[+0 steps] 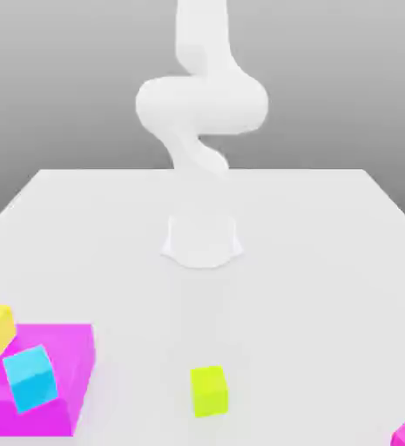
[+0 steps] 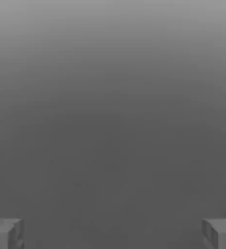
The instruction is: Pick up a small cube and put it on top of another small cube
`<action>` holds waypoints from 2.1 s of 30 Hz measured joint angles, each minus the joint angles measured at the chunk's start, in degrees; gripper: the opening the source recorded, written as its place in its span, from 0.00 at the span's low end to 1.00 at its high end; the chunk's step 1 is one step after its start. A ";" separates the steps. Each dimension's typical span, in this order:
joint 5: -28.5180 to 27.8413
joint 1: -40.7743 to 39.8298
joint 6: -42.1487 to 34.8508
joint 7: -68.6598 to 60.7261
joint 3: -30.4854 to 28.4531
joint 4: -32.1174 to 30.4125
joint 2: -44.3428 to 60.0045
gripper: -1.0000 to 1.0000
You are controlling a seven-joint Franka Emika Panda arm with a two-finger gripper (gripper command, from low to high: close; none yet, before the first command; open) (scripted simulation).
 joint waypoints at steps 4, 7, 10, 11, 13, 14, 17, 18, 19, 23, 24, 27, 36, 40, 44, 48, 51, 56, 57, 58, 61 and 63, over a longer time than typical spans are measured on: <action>0.27 0.89 4.59 -1.86 -0.63 -3.26 8.65 0.50; 0.51 1.48 7.91 -3.23 -1.04 -5.62 14.90 0.50; 0.79 1.98 11.22 -4.63 -1.35 -7.97 21.13 0.50; 0.87 2.14 12.32 -5.09 -1.45 -8.76 23.21 0.50; 1.07 2.36 14.53 -6.03 -1.53 -10.33 27.37 0.50; 1.15 2.47 15.63 -6.48 -1.58 -11.11 29.44 0.50; 1.32 2.68 18.94 -7.80 -1.58 -13.46 35.67 0.50; 1.33 2.76 20.04 -8.21 -1.57 -14.25 37.75 0.50; 1.30 2.76 21.15 -8.59 -1.51 -15.03 39.82 0.50; 0.86 2.69 25.74 -9.75 -1.38 -17.81 48.12 0.50; 0.90 2.66 27.21 -9.93 -1.33 -17.82 50.19 0.50; 1.27 2.34 32.04 -10.33 -0.91 -16.96 56.42 0.50; 1.37 1.88 35.50 -10.41 -0.42 -16.15 60.77 0.00; 0.79 2.12 29.99 -9.99 -0.78 -17.51 53.89 0.00; -0.37 3.98 24.06 -8.69 0.35 -14.78 50.84 0.00; -2.03 7.98 18.92 -6.54 3.09 -6.89 53.85 0.00; -3.04 11.25 15.16 -5.06 5.04 -0.70 56.38 0.00; -4.51 16.66 8.99 -2.66 8.12 9.62 60.46 0.00; -4.78 17.66 8.08 -2.21 8.62 11.50 61.36 0.00; -5.13 18.30 8.60 -1.84 8.65 12.50 62.86 0.00; -6.50 19.39 12.95 -0.79 7.98 13.70 68.44 1.00; -6.50 19.39 12.95 -0.79 7.98 13.70 68.44 1.00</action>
